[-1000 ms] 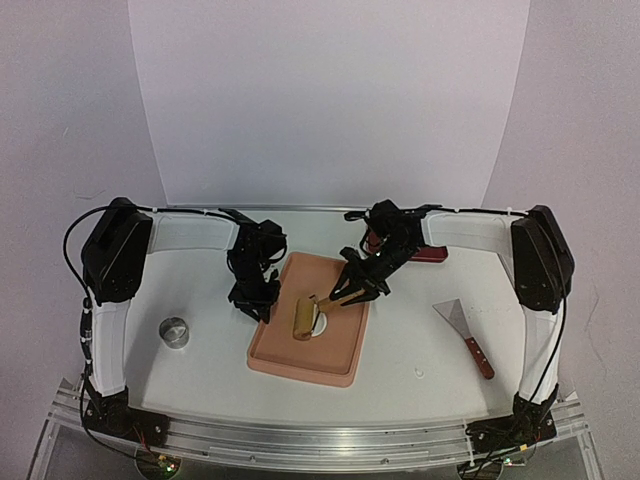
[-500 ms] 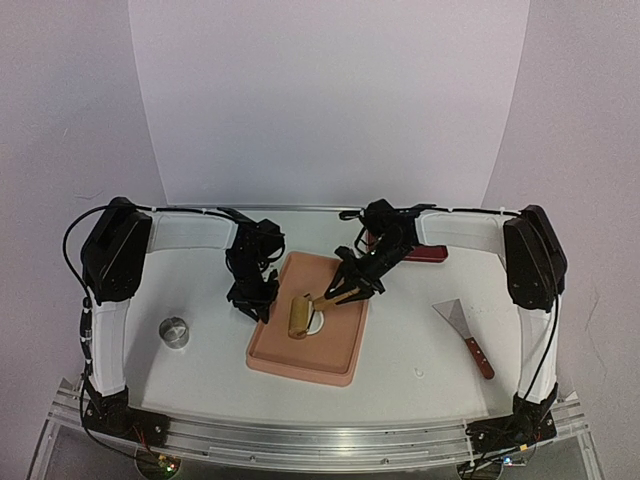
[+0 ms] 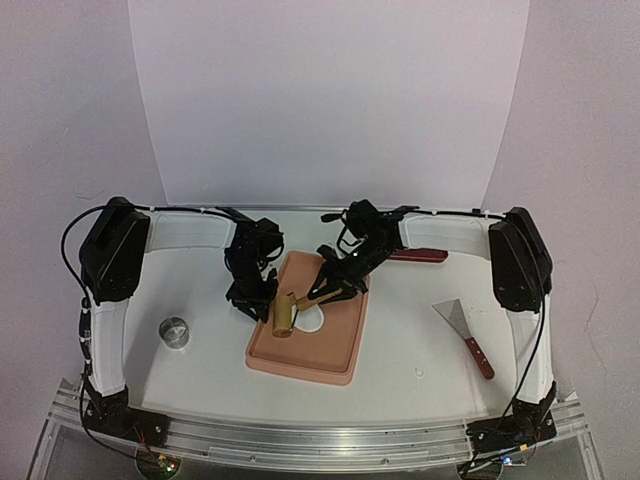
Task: Roll out the dumpling wrappers from the dough
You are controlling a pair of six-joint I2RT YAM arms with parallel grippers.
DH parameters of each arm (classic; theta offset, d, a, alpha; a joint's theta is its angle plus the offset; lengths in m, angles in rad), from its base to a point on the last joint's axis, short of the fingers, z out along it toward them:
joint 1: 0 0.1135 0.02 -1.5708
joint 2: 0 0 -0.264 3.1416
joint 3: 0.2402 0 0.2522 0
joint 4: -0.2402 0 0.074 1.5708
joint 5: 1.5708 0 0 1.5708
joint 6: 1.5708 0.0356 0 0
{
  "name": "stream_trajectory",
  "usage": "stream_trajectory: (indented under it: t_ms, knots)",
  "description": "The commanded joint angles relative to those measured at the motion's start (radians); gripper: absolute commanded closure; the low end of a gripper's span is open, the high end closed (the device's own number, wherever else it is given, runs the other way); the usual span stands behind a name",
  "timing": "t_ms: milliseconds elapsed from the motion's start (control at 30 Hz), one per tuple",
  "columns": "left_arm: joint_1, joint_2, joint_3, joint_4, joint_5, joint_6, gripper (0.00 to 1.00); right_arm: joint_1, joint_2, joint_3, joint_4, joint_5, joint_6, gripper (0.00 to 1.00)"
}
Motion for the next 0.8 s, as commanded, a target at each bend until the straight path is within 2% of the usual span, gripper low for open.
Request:
stream_trajectory:
  t_ms: [0,433,667,767]
  knots:
    - [-0.001,-0.081,-0.016,0.013,-0.001,-0.002,0.83,0.025,0.135,-0.057,-0.216,0.484,0.032,1.0]
    - [-0.003,-0.149,-0.074,0.037,-0.023,-0.033,0.8,0.1,-0.157,0.092,-0.235,0.305,0.08,1.0]
    - [-0.006,-0.154,-0.059,0.032,-0.022,-0.033,0.74,0.109,-0.337,0.062,-0.26,0.335,0.172,1.0]
    - [-0.011,-0.152,-0.042,0.028,-0.027,-0.03,0.71,0.11,-0.385,0.063,-0.289,0.404,0.218,1.0]
